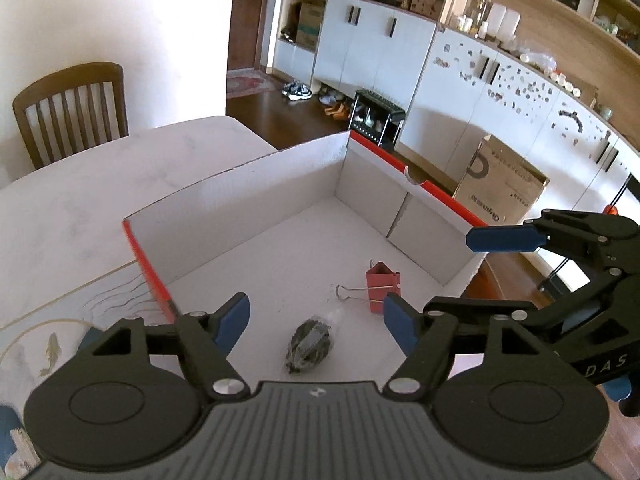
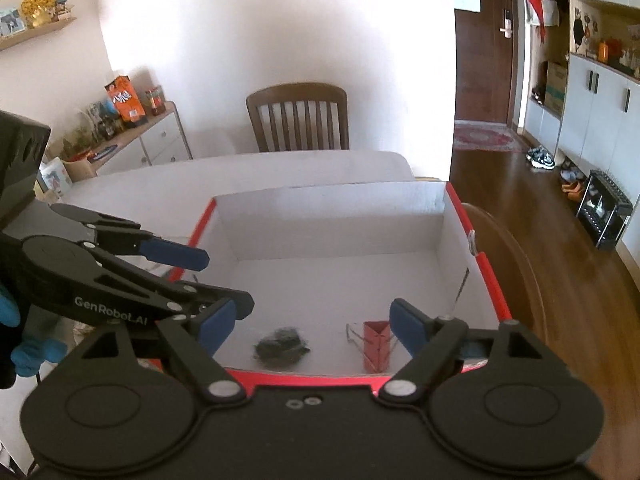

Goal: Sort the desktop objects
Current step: 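Open the left tool dropping the bag while the right tool releases the clip, then move both tools back from the box to the table pile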

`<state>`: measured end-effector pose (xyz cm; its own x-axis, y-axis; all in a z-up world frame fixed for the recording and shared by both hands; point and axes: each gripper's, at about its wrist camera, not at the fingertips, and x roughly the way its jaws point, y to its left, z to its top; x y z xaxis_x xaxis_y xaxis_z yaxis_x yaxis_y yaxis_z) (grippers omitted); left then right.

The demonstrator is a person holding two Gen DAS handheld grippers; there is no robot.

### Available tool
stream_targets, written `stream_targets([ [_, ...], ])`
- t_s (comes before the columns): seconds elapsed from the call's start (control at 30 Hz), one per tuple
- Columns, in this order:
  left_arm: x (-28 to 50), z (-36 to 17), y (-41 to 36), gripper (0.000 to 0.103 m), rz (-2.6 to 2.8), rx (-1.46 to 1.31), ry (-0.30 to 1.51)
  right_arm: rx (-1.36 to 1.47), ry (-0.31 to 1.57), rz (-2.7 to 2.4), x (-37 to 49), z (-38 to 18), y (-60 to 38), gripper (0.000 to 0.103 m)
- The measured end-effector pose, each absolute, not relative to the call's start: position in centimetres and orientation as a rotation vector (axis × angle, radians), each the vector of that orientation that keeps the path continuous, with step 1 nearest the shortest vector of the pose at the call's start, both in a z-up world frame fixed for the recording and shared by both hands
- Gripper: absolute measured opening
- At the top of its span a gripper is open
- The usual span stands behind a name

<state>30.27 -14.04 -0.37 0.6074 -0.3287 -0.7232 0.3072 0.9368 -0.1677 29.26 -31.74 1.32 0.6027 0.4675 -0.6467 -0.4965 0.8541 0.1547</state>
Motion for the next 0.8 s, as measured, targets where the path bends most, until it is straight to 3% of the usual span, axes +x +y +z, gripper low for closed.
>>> stream_targets([
  [0.53, 23.0, 1.2, -8.1, 0.102, -0.307, -0.081, 0.728, 0.009, 0.698, 0.554, 23.9, 2.6, -27.2, 0.087],
  [0.8, 19.1, 0.7, -4.9, 0.103, -0.280, -0.074, 0.701, -0.003, 0.718, 0.557, 21.7, 2.2, -24.2, 0.088],
])
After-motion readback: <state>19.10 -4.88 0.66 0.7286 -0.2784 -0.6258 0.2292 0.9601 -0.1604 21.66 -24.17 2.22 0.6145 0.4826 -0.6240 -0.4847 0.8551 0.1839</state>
